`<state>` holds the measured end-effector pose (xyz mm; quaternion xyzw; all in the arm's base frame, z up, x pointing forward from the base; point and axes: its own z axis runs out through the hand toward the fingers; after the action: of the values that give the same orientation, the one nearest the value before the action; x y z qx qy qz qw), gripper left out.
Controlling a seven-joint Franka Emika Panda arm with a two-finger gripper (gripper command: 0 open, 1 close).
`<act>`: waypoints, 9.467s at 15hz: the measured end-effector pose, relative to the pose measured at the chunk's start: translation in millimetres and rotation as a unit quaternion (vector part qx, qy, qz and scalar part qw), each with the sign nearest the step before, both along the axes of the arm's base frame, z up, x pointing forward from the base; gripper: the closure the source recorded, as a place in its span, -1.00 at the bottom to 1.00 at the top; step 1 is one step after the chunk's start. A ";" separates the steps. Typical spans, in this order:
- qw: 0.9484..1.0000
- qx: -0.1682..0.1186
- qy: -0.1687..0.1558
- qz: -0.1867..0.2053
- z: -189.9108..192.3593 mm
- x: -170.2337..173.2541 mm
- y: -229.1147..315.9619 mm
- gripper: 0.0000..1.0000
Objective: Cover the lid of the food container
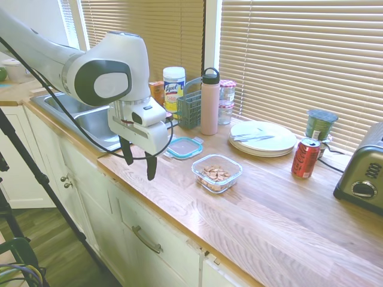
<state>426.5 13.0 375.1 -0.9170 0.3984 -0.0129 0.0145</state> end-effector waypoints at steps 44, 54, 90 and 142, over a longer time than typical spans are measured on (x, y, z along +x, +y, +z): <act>0.985 -0.169 -0.003 -0.042 -1.0 217.0 197.3 -1.00; 0.983 -0.176 0.007 -0.048 -22.9 227.6 190.4 -1.00; 0.980 -0.183 0.016 -0.071 -53.3 271.4 163.5 1.00; 0.994 -0.079 -0.044 -0.065 117.5 180.8 61.0 1.00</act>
<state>607.3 74.0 492.5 -0.8861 0.4537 -0.0854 -0.0414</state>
